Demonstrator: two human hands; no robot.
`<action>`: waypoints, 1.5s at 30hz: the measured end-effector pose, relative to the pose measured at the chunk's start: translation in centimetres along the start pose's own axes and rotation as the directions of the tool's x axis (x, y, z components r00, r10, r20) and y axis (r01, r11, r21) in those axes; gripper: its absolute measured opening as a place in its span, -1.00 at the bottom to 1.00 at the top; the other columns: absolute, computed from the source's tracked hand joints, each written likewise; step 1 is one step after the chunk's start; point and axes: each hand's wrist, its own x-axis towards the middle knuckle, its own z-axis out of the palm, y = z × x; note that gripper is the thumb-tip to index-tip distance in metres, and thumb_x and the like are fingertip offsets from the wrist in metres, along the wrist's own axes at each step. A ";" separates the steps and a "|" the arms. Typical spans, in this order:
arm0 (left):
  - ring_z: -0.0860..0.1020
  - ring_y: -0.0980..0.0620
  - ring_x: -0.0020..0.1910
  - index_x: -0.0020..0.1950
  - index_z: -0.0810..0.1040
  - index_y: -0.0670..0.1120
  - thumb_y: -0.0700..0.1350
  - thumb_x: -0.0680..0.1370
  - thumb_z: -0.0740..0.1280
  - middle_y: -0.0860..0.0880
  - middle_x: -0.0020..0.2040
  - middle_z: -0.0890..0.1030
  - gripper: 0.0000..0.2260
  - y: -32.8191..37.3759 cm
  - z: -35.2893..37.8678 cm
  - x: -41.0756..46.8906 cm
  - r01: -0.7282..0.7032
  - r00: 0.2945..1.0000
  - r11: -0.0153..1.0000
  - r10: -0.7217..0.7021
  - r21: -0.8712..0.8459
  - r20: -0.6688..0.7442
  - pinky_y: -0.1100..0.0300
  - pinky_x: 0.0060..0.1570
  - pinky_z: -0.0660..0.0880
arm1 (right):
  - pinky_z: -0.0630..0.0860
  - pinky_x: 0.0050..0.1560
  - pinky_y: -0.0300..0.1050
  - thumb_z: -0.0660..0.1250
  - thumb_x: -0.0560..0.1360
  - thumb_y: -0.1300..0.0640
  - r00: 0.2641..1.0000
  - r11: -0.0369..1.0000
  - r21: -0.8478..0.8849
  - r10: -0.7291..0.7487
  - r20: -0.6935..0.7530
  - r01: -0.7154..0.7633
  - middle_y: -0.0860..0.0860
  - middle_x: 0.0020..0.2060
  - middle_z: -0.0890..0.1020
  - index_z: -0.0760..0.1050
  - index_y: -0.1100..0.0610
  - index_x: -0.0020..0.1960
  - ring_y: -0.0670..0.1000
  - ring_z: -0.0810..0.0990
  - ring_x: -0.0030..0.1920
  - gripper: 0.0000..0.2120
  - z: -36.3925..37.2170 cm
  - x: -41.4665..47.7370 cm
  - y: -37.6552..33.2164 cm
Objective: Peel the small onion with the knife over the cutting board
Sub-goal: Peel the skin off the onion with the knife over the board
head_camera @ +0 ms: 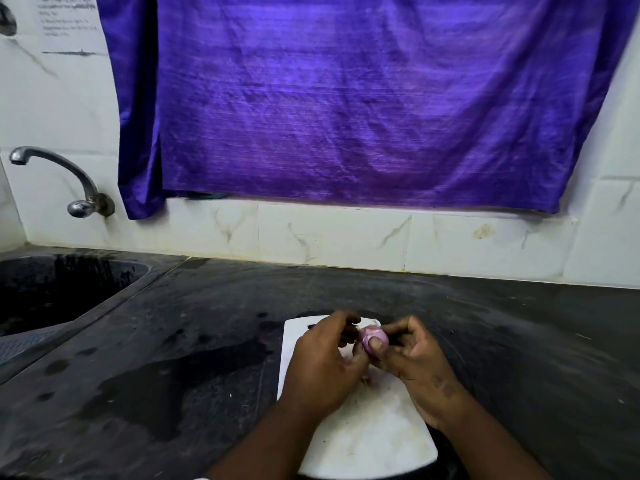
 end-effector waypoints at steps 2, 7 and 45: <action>0.67 0.16 0.02 0.16 0.53 0.10 0.03 0.50 0.33 0.13 0.03 0.69 -0.76 0.3 0.1 -0.1 -0.059 0.998 0.994 0.059 0.096 -0.001 0.05 -0.03 0.62 | 0.70 -0.13 -0.09 0.43 0.48 0.37 1.000 1.000 -0.005 -0.019 0.000 0.019 0.19 -0.08 0.75 0.40 0.39 0.10 0.10 0.76 -0.12 -0.72 0.1 -0.1 -0.1; 0.65 0.04 -0.10 0.18 0.53 0.07 -0.19 0.49 0.30 0.08 -0.07 0.70 -0.71 0.0 0.2 0.1 -0.061 0.994 0.982 0.076 0.177 -0.078 0.03 -0.14 0.58 | 0.71 -0.12 -0.07 0.45 0.45 0.36 0.999 0.999 -0.016 -0.031 -0.006 0.031 0.16 -0.06 0.76 0.41 0.39 0.11 0.09 0.76 -0.11 -0.69 0.2 0.0 -0.1; 0.66 -0.24 -0.31 0.22 0.60 0.09 -0.15 0.71 0.27 -0.14 -0.09 0.60 -0.81 -0.6 0.2 0.1 0.234 0.972 0.832 -0.186 -0.504 0.146 -0.04 -0.31 0.62 | 0.70 -0.02 -0.10 0.46 0.39 0.26 0.993 0.972 0.233 -0.005 -0.121 0.033 0.25 0.06 0.72 0.47 0.34 0.15 0.13 0.75 0.01 -0.62 -0.8 0.9 -0.2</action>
